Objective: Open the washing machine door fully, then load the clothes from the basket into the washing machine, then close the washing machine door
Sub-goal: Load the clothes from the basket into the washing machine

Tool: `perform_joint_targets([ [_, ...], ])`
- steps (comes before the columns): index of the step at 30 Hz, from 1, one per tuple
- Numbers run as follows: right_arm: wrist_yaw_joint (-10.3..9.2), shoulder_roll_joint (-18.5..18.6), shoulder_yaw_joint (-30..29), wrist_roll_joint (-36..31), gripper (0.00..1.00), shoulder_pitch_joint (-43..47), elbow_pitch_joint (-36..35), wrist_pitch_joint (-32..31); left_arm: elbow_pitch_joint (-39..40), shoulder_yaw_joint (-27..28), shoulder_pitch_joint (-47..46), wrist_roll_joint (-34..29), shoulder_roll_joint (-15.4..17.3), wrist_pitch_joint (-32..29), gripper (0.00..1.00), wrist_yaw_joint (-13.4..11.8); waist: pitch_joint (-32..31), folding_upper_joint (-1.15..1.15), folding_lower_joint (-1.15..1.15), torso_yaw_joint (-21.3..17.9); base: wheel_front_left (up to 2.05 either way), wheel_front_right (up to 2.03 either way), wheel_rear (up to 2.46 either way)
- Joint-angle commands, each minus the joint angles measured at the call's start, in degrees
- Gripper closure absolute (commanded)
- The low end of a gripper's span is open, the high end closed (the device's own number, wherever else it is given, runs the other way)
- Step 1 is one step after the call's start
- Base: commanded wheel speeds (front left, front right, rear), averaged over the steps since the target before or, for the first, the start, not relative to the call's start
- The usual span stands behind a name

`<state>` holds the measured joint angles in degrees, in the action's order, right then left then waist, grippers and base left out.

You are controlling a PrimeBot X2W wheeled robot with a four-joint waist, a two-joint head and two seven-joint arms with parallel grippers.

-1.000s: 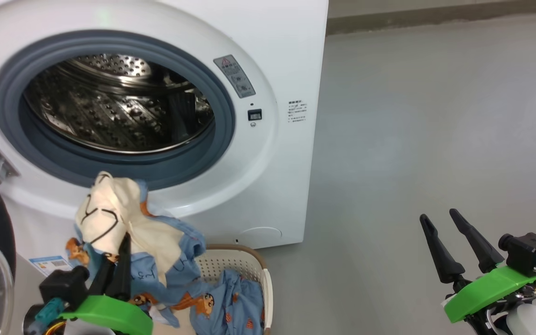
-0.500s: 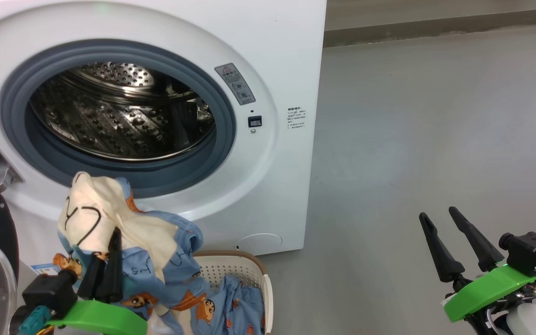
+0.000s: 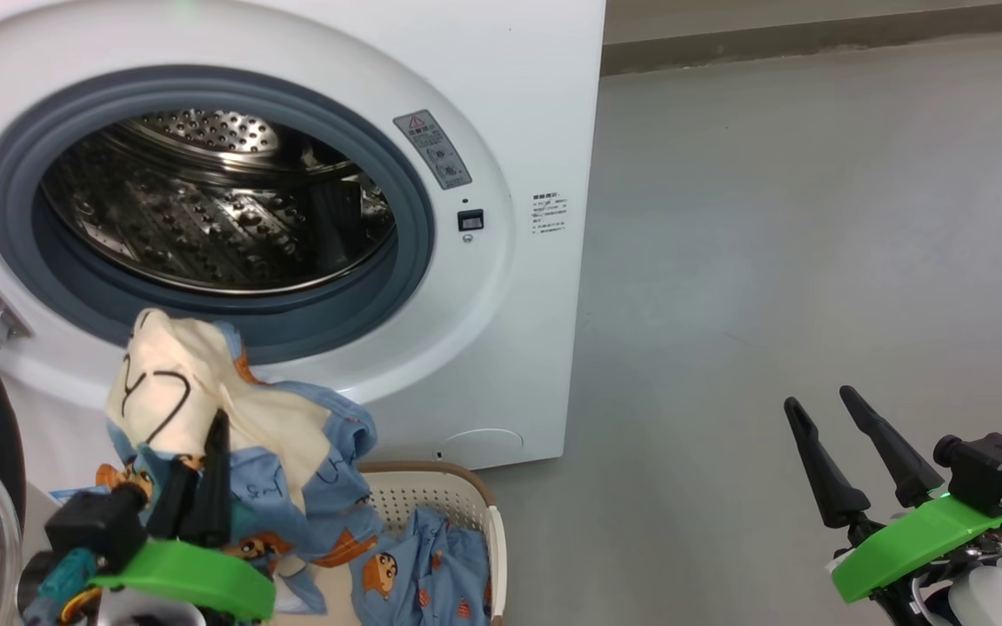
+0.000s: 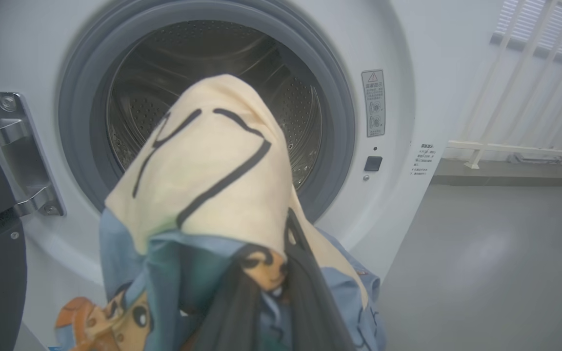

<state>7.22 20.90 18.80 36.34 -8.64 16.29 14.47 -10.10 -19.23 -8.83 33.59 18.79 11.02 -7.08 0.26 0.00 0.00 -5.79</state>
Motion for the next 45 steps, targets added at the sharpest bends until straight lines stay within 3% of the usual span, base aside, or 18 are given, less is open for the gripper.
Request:
perform_joint_targets([
  [1, 0.26, 1.3, 1.2, 0.4, 0.00, -0.1, -1.4, 0.5, 0.0, 2.1, -4.2, 0.0, 1.5, 0.0, 1.00, 0.4, 0.2, 0.00, 0.00, -0.1, 0.00, 0.00, 0.00],
  [11, 0.26, 1.8, 2.2, 0.8, 0.00, -1.9, -2.2, 0.5, -13.7, 2.8, -16.5, 2.6, -0.3, 0.4, 1.00, 4.6, 4.4, 0.00, 0.00, -1.7, 0.00, 0.00, 0.00],
  [24, 0.26, 1.3, -0.2, -1.6, 0.00, -8.7, -7.3, 0.5, -35.4, 4.3, -40.3, 1.9, -0.1, 2.9, 1.00, 8.9, 19.1, 0.00, 0.00, -5.0, 0.00, 0.00, 0.00],
  [38, 0.26, -1.6, -2.9, -5.2, 0.00, -12.2, -10.9, 0.5, -47.2, 5.0, -56.6, 0.1, 2.2, 3.9, 1.00, 12.4, 30.8, 0.00, 0.00, -7.3, 0.00, 0.00, 0.00],
  [45, 0.26, -3.5, -3.5, -6.0, 0.00, -12.0, -12.0, 0.5, -51.1, 4.9, -64.0, -1.3, 4.6, 3.9, 1.00, 12.6, 36.0, 0.00, 0.00, -9.3, 0.00, 0.00, 0.00],
])
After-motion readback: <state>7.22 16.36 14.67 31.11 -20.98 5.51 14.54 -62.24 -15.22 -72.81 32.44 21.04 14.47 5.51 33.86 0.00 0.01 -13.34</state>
